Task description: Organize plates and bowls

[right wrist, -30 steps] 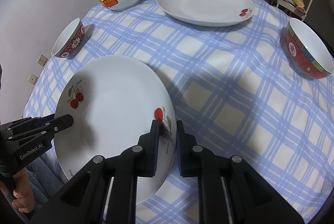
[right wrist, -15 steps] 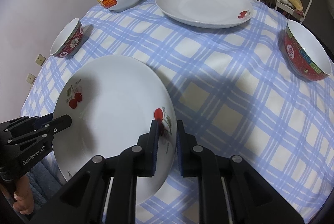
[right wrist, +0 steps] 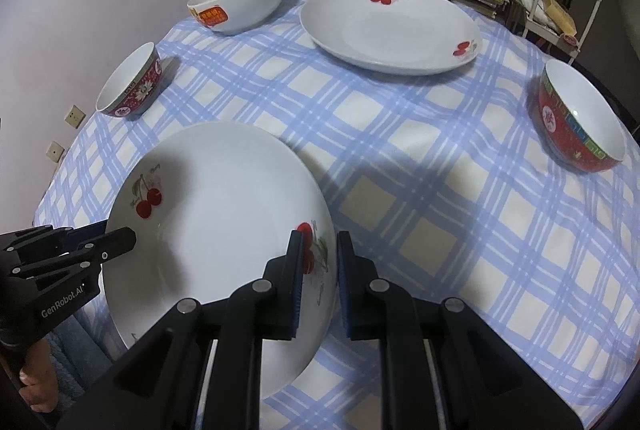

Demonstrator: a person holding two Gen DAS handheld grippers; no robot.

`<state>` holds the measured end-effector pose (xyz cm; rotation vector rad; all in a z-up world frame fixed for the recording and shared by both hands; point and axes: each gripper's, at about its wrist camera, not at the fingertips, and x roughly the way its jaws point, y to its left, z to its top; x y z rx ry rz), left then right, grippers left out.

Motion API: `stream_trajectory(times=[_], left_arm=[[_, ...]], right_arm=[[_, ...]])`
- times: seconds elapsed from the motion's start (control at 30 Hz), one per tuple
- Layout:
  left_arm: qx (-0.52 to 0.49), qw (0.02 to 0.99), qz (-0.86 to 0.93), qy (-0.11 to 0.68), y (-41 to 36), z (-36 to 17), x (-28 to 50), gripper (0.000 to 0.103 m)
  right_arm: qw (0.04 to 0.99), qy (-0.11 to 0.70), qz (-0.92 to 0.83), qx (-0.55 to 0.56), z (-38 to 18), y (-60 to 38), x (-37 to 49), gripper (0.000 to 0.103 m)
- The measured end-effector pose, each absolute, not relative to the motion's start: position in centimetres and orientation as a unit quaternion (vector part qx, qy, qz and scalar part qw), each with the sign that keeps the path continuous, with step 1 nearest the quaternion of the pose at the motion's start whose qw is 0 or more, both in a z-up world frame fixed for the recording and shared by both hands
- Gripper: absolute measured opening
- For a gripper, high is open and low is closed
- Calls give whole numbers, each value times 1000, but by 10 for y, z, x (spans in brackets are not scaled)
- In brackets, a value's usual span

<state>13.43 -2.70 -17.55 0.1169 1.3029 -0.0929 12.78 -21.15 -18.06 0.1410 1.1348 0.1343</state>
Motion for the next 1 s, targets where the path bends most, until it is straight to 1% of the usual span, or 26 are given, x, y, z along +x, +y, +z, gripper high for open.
stream_trajectory(times=[0.17, 0.4, 0.7, 0.73, 0.8, 0.83, 0.9, 0.97, 1.0], left_arm=[[75, 793, -39, 603, -32, -176, 131, 22], [64, 797, -46, 599, -30, -171, 127, 22], [80, 813, -41, 575, -32, -154, 118, 26], [78, 814, -41, 574, -32, -152, 118, 29], [72, 819, -38, 568, -29, -147, 120, 38], [69, 821, -37, 565, -29, -145, 121, 46], [67, 826, -36, 558, -28, -141, 124, 48], [65, 827, -34, 558, -28, -138, 130, 52], [57, 826, -35, 559, -28, -136, 134, 53]], right_arm=[[841, 533, 64, 62, -179, -210, 128, 17], [846, 525, 65, 64, -174, -212, 128, 17], [855, 511, 61, 66, -163, -213, 124, 17], [856, 510, 60, 65, -161, -213, 124, 17], [857, 508, 56, 62, -158, -214, 123, 17], [857, 508, 54, 61, -157, -214, 124, 18], [858, 508, 48, 66, -155, -217, 126, 27], [864, 495, 41, 77, -150, -224, 127, 52], [868, 488, 35, 80, -147, -227, 129, 55]])
